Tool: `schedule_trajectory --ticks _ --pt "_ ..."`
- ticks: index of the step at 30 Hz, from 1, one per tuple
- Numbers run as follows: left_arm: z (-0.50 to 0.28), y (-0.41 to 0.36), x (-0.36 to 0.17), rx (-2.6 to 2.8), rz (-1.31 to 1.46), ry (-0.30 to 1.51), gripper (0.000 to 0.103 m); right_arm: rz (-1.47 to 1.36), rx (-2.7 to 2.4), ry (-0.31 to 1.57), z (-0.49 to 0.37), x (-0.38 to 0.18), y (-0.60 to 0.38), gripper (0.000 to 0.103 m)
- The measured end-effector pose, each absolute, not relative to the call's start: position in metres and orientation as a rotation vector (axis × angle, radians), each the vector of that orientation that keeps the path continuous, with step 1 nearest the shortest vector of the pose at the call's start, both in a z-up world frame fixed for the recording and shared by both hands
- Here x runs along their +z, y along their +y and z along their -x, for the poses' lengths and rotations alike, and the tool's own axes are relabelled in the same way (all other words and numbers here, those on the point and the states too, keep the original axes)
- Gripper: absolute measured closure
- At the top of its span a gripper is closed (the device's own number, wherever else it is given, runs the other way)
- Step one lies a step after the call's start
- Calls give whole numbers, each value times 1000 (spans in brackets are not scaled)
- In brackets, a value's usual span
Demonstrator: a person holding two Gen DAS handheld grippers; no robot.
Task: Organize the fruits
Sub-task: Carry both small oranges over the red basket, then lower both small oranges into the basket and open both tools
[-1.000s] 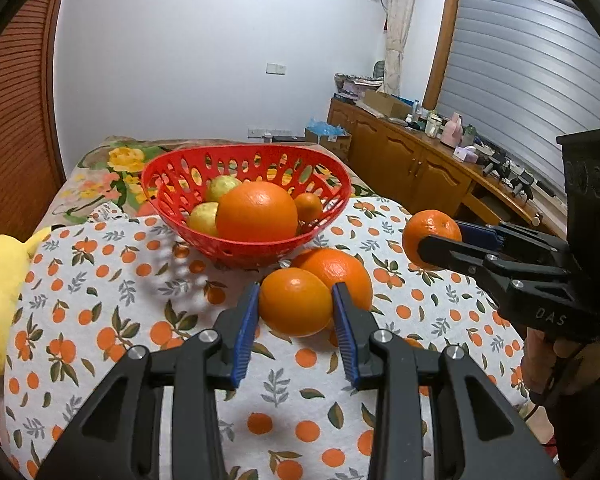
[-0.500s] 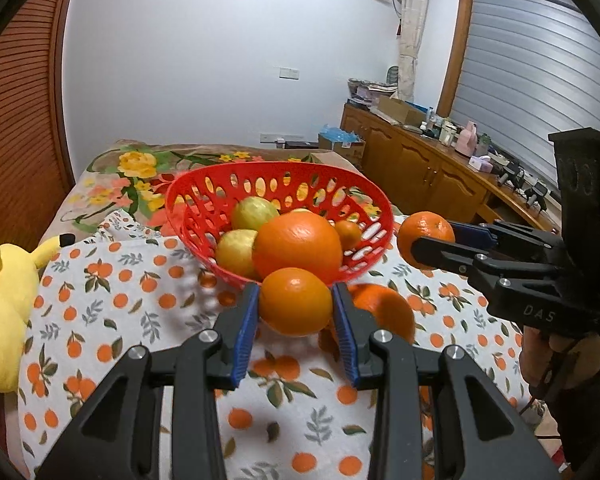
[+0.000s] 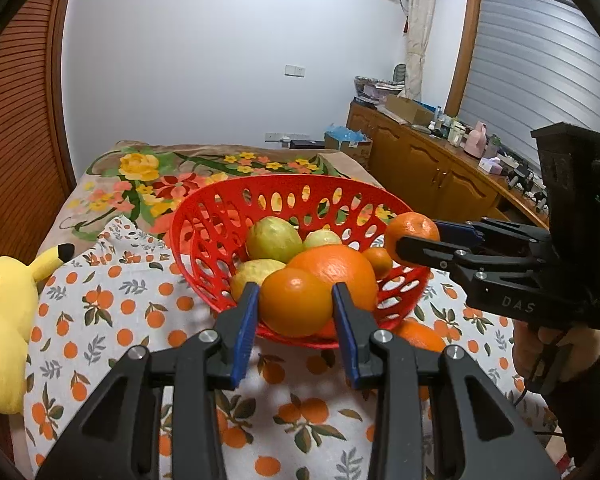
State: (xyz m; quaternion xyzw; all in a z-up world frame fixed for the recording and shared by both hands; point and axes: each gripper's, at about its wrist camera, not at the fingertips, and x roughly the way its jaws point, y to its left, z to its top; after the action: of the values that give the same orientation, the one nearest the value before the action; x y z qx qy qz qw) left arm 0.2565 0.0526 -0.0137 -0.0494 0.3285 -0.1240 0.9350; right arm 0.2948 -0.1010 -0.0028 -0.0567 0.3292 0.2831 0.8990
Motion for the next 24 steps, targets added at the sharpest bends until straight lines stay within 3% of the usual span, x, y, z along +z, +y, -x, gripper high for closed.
schedule_trajectory --ticks 24 --pt "-302 64 -29 -215 96 705 68 126 642 800 -370 -23 -73 59"
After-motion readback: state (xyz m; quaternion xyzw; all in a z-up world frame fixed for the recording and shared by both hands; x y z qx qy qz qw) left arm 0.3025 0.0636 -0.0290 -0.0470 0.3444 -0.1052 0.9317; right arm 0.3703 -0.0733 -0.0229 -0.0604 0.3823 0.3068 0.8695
